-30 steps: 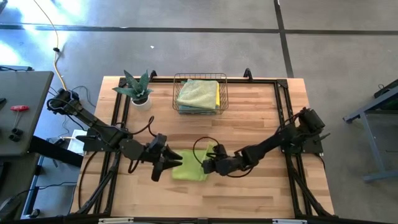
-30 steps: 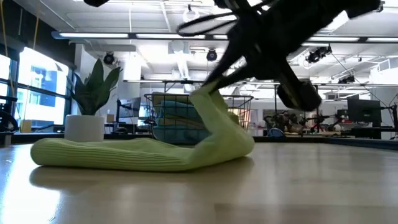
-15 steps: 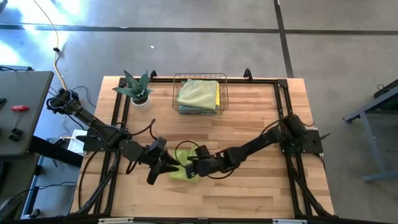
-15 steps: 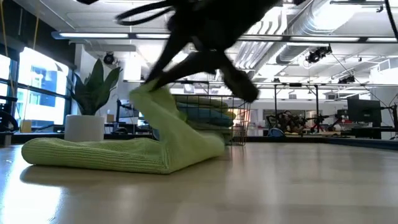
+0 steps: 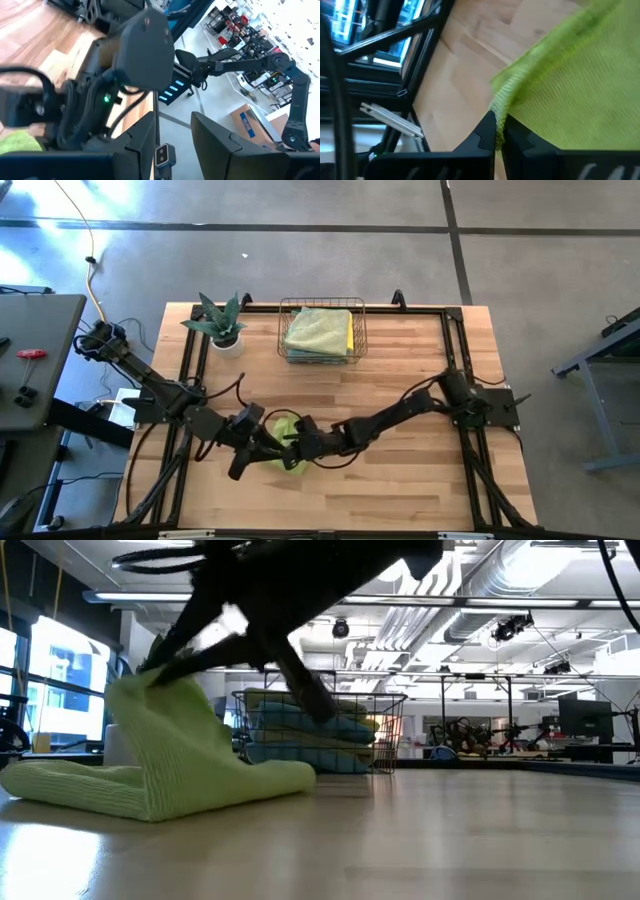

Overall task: Fold microfiber towels
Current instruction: Fold the green microfiber cloth, then put the green microfiber cloth into the basket

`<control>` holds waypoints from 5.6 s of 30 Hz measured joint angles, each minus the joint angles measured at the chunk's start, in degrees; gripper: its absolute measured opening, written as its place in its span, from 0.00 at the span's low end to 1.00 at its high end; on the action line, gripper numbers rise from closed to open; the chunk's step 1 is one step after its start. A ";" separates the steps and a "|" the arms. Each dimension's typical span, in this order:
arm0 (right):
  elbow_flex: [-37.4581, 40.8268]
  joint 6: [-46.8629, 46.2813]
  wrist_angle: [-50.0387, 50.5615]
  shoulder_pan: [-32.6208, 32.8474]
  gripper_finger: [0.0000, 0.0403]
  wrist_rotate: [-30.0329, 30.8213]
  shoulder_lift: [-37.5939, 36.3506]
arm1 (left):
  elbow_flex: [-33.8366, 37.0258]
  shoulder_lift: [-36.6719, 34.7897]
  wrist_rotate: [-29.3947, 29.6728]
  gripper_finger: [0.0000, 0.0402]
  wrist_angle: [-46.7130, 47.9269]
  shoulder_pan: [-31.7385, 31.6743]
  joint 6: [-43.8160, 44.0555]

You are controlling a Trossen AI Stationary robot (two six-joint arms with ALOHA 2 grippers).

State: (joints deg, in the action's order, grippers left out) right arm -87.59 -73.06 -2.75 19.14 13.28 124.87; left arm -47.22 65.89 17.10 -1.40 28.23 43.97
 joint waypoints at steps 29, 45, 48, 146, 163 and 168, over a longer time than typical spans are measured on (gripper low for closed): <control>-6.15 8.80 -8.66 -0.71 0.39 -8.66 8.44 | 0.00 -0.15 0.42 0.29 0.32 -0.05 -0.10; -6.13 18.91 18.97 -0.34 0.43 2.40 2.25 | 0.00 -0.13 0.22 0.29 4.21 2.88 -0.26; -6.13 22.49 21.76 -0.26 0.43 2.59 2.65 | 0.00 -0.13 0.49 0.29 4.71 3.39 -0.66; 44.80 -39.49 -8.09 4.16 0.55 11.83 -21.57 | -0.09 46.77 -10.60 0.29 -22.60 -21.09 -36.65; 44.80 -34.71 -8.61 1.70 0.17 9.60 -20.49 | 0.02 46.87 -9.94 0.29 -23.58 -21.09 -33.44; 44.76 -34.24 -7.85 1.40 0.03 13.47 -20.49 | 0.07 46.82 -9.98 0.29 -25.02 -21.09 -30.67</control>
State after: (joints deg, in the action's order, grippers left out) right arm -42.83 -107.30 -10.60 20.53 26.74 104.38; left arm -47.16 112.71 7.12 -26.42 7.14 13.31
